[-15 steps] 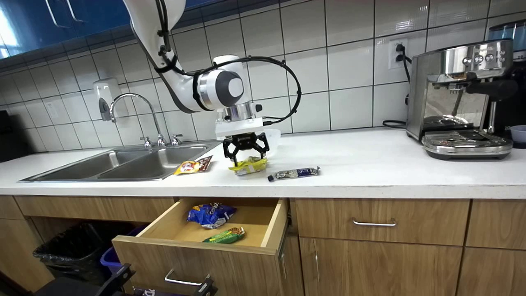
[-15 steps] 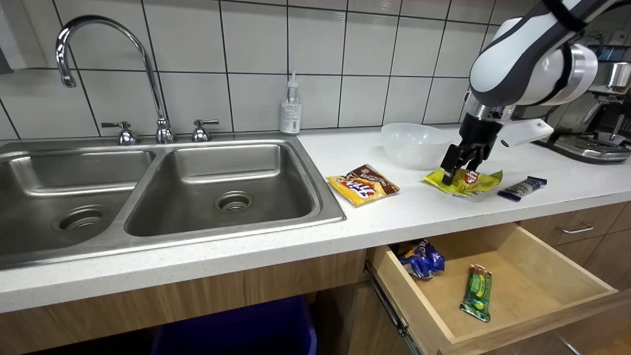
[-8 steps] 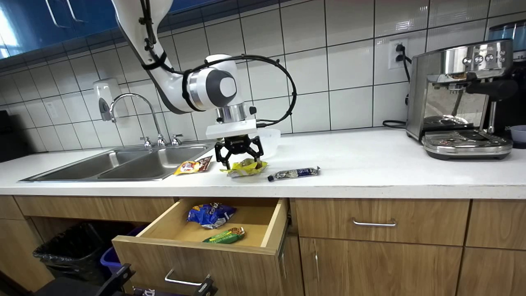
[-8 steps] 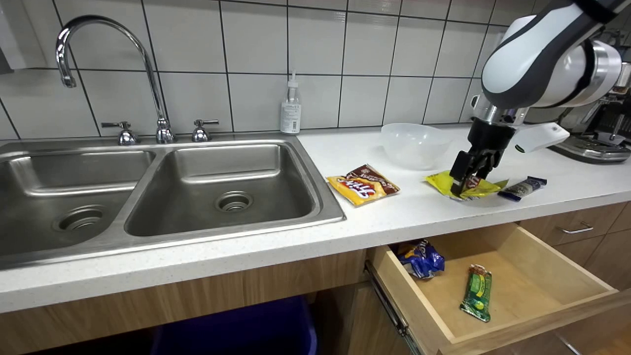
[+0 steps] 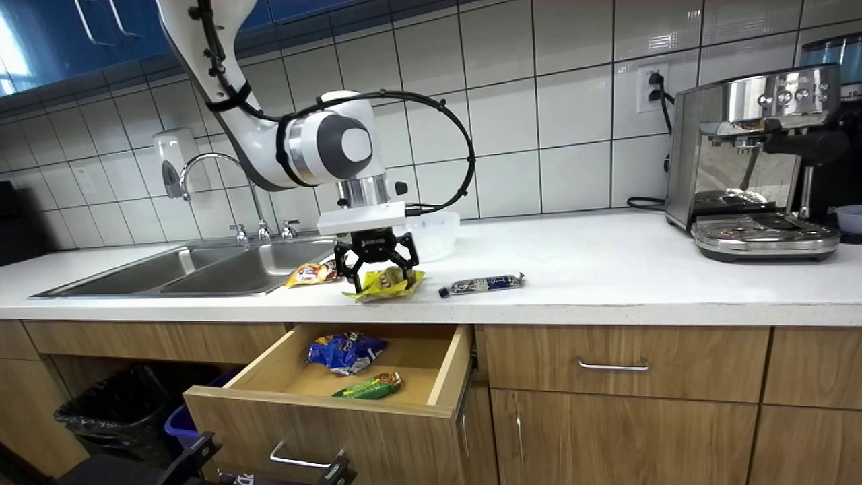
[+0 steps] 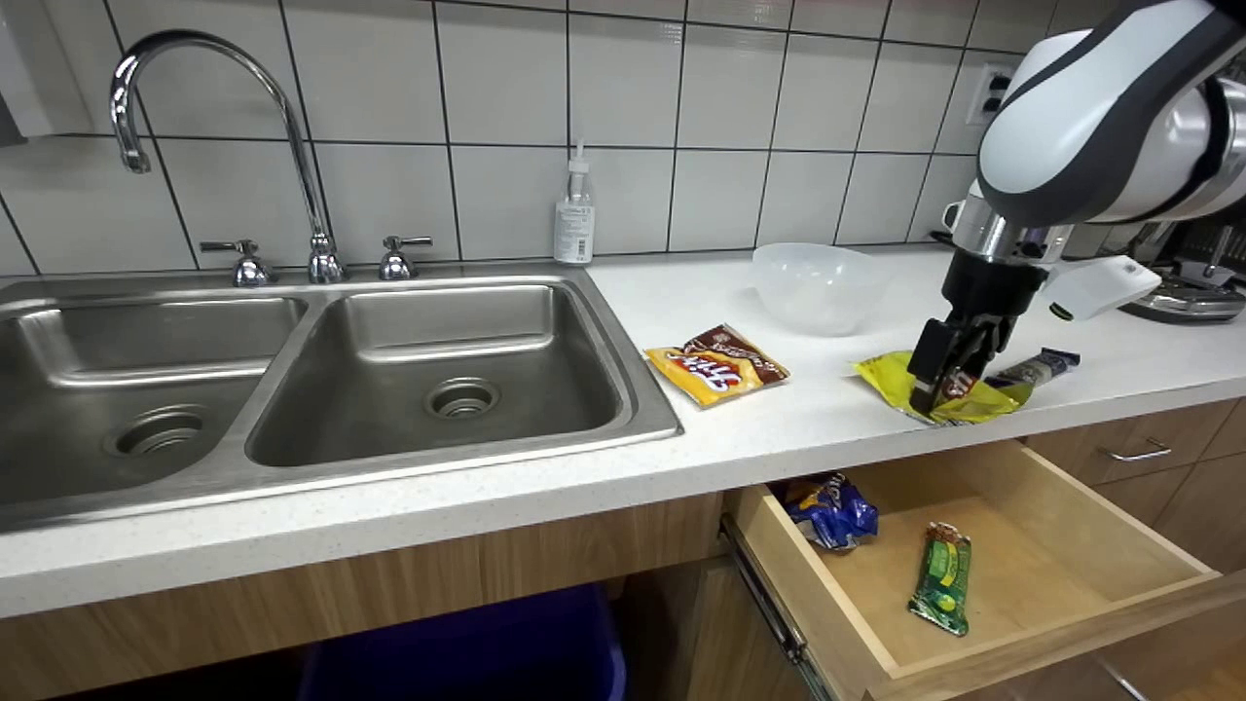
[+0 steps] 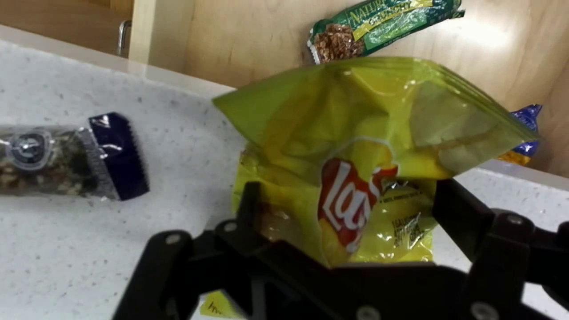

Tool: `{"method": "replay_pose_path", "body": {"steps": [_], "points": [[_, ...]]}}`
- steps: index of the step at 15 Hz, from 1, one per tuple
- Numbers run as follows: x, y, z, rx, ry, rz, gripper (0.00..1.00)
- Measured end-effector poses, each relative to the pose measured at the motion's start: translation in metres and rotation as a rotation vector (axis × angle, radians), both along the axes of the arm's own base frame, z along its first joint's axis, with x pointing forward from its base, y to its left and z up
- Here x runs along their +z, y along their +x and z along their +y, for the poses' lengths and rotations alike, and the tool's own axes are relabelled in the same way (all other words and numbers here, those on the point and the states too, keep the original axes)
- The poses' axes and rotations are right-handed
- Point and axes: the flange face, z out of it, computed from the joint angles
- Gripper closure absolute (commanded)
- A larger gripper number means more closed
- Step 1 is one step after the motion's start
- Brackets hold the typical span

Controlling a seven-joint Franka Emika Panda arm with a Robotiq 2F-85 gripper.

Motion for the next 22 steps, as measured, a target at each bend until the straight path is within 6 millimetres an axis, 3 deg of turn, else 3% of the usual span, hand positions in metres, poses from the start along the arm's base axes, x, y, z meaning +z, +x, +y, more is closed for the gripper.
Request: {"method": "replay_pose_path", "body": {"steps": [18,22], "points": [[-0.003,-0.082,0.067,0.072,0.005,0.073,0.0],[0.007,-0.102,0.07,0.082,0.003,0.07,0.0]]}}
